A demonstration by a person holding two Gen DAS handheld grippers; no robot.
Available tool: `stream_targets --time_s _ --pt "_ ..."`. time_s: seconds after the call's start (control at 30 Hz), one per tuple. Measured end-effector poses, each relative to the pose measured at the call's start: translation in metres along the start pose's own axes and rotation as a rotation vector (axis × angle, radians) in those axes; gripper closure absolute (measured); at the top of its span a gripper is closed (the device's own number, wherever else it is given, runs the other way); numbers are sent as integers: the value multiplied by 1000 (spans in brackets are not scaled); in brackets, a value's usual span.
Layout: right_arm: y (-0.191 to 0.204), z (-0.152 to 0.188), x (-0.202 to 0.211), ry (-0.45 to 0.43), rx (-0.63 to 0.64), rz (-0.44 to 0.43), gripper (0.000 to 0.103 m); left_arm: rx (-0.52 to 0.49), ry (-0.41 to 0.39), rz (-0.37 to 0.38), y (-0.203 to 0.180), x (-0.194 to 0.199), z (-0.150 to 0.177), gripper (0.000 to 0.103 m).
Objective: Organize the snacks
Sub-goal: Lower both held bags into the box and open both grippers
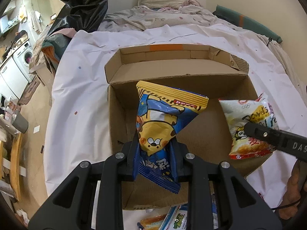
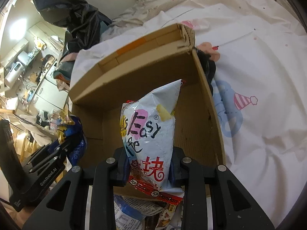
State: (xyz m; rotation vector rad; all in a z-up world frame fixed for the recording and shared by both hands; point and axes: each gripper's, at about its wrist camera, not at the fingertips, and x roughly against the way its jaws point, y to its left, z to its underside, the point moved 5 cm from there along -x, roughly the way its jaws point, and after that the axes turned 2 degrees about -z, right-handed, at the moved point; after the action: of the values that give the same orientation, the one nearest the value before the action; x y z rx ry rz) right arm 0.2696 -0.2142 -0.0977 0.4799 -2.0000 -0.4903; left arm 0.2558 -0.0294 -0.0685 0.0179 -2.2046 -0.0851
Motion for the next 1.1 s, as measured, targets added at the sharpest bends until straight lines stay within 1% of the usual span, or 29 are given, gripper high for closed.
stream_targets --time_s 0.17,0.3,0.5,0.73,0.87,0.9,0.97,1.0,1.03,1.1 --pt "-2 4 -9 34 5 26 71 11 19 11 0 -6 1 80" --pt "-4 6 -15 59 3 44 70 9 12 6 1 -7 -1 80" --pt "-6 9 -20 81 3 47 70 17 21 7 2 -10 0 79" --pt "2 11 -21 86 35 41 68 24 28 10 2 -10 2 78" --pt "3 10 -19 74 31 36 67 29 28 9 3 -9 1 78" --pt "3 10 -19 71 29 39 65 32 32 16 3 -9 2 77" --pt "1 8 -18 67 18 41 53 29 40 15 2 -10 3 74" --pt "-1 7 -16 58 5 37 42 21 45 10 2 -11 3 68" --pt "-1 6 -14 48 -1 38 32 15 46 4 1 -12 4 64" --pt "-1 4 -10 24 3 48 29 16 40 7 1 -10 4 42"
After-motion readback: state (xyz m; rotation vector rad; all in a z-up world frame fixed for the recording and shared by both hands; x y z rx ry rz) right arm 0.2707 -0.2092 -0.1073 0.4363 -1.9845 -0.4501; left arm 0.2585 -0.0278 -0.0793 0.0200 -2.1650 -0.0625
